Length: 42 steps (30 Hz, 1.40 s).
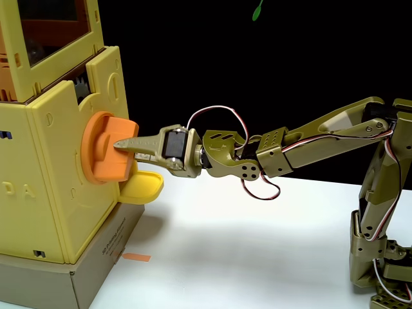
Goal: Turn the button of vending machine.
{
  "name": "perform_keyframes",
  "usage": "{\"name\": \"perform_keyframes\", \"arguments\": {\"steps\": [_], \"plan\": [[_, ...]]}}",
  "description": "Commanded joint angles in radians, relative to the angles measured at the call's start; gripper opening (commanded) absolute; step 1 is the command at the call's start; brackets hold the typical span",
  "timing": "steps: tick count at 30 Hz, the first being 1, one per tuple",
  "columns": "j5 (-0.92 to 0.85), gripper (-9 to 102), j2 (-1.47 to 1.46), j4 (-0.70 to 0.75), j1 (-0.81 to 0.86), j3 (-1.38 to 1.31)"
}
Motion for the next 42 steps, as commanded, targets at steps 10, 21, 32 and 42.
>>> {"name": "perform_keyframes", "arguments": {"steps": [10,21,32,42], "plan": [[1.250,-1,0.141,0.210,-0.018,0.011],[2.164,-1,0.179,0.138,-0.046,0.021],[2.329,0,0.195,0.078,-0.055,0.023],[2.267,9,0.198,0.086,-0.054,0.025]]}}
